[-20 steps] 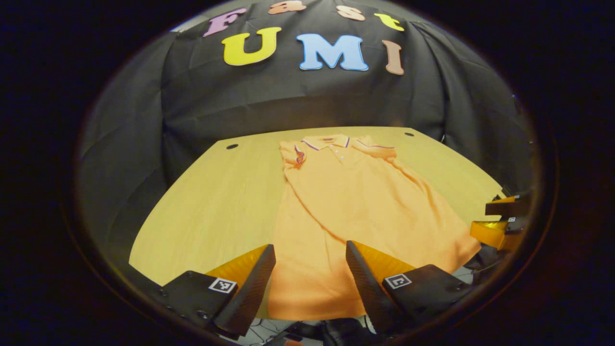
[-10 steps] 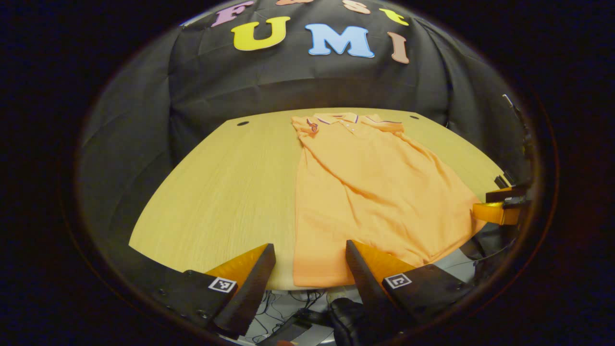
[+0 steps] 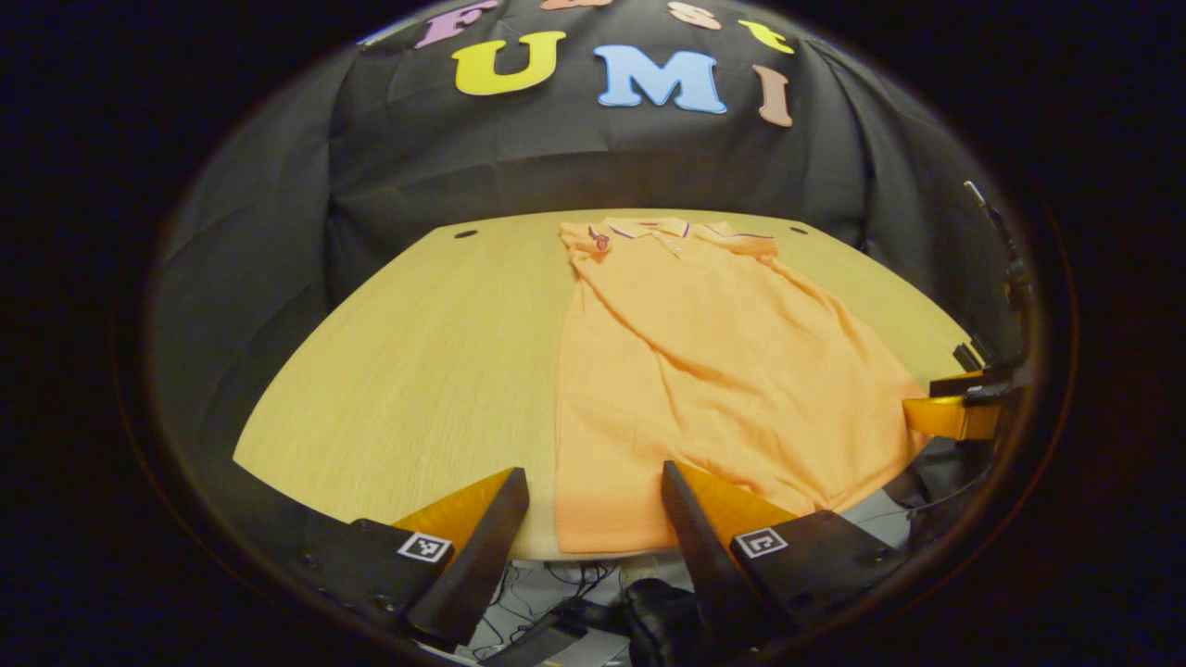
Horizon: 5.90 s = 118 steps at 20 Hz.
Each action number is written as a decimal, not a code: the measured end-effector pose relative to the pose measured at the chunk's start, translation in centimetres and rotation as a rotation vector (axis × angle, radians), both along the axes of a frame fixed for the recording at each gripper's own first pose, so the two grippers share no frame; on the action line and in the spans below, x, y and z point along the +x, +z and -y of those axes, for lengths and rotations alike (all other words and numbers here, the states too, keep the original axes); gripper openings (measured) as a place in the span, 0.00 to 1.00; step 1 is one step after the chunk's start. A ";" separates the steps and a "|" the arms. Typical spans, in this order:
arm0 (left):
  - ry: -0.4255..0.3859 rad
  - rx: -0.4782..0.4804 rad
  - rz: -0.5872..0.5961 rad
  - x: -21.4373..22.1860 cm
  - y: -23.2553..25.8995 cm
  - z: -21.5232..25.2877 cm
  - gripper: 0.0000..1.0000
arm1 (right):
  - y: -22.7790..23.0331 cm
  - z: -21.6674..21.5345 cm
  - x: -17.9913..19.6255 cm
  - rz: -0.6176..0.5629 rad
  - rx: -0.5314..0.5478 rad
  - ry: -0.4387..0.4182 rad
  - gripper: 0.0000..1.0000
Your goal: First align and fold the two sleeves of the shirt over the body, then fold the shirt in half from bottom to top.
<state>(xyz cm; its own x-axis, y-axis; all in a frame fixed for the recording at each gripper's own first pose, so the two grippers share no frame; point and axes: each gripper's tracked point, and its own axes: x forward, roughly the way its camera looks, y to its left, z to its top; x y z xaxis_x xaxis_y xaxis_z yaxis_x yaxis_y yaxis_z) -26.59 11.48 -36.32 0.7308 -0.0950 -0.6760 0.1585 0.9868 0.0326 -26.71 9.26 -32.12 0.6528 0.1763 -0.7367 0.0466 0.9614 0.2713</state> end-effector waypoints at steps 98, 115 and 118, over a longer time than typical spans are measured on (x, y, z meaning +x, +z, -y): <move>0.017 -0.102 0.235 48.7 7.0 7.5 0.69 | 10.2 4.5 43.0 0.295 -0.114 -0.117 0.59; 0.042 -0.088 0.537 38.7 20.9 8.9 0.94 | 20.9 7.5 32.8 0.566 -0.109 -0.112 0.96; 0.047 -0.089 0.564 37.6 22.1 9.7 0.94 | 21.8 8.6 31.8 0.597 -0.120 -0.117 0.96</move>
<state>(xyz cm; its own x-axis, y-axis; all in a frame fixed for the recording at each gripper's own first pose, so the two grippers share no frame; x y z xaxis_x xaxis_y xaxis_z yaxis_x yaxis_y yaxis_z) 10.96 1.78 -14.18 0.9809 -0.0926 -0.1708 0.0966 0.9952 0.0155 5.05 0.63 -10.30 0.9684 0.0173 -0.2486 0.0268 0.9846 0.1730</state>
